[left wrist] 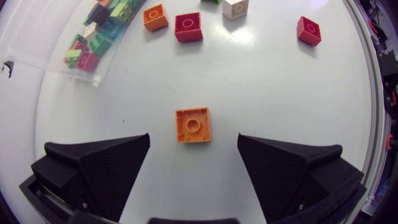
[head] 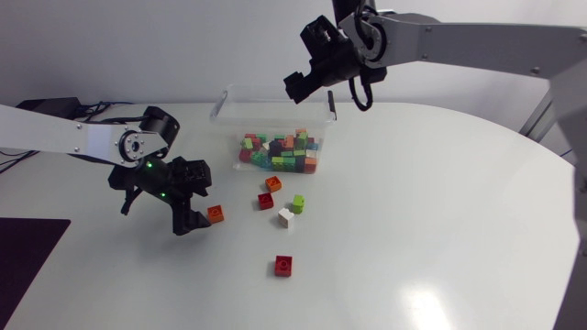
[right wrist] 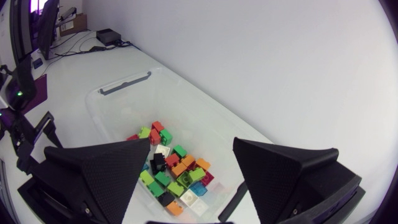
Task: Place the duplo bricks in the container
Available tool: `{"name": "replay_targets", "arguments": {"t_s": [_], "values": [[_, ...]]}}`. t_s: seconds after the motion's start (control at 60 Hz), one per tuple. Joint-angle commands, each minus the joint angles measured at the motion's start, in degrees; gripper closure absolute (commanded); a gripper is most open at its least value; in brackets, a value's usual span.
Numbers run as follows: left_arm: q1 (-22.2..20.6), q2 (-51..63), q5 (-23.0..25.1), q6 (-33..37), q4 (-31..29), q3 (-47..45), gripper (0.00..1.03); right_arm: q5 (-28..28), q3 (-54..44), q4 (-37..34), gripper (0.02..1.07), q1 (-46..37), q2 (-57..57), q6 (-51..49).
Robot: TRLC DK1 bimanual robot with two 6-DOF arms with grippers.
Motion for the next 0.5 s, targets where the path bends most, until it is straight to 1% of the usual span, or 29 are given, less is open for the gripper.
{"name": "replay_targets", "arguments": {"t_s": [0.0, 0.133, 0.267, 0.333, 0.383, 0.4, 0.433, 0.45, 0.467, 0.483], "values": [[-1.0, 2.6, -0.8, 0.7, -0.9, 2.5, 0.06, -0.1, -6.1, 0.9, 0.06, 0.0, -6.3, 0.8], [-2.6, 5.7, -1.6, -0.7, -0.8, 4.5, 0.08, -1.8, -16.8, 1.1, 0.06, -0.5, -14.6, 0.4], [-2.9, 8.7, -3.0, -1.5, -1.2, 6.5, 0.15, -2.8, -26.4, 1.9, 0.06, -0.5, -21.0, -0.8], [-3.0, 9.6, -3.0, -1.7, -2.5, 7.5, 0.24, -3.9, -30.1, 2.1, 0.06, -0.4, -23.4, -1.3], [-3.0, 10.3, -3.0, -2.0, -3.2, 8.1, 0.35, -4.8, -32.8, 1.9, 0.06, -0.1, -24.8, -1.9], [-3.0, 10.4, -3.0, -2.0, -3.3, 8.2, 0.38, -4.8, -33.3, 1.9, 0.06, -0.1, -25.0, -2.0], [-3.1, 10.8, -3.1, -2.3, -3.5, 8.7, 0.49, -5.1, -34.9, 1.9, 0.06, 0.0, -25.5, -2.5], [-3.1, 11.0, -3.2, -2.3, -3.5, 8.9, 0.52, -5.4, -35.5, 1.9, 0.06, 0.2, -25.6, -2.5], [-3.3, 11.2, -3.2, -2.4, -3.9, 9.1, 0.59, -5.5, -36.1, 1.9, 0.06, 0.2, -25.7, -2.6], [-3.3, 11.2, -3.2, -2.4, -4.0, 9.2, 0.61, -5.7, -36.5, 1.8, 0.06, 0.2, -25.7, -2.8]]}}
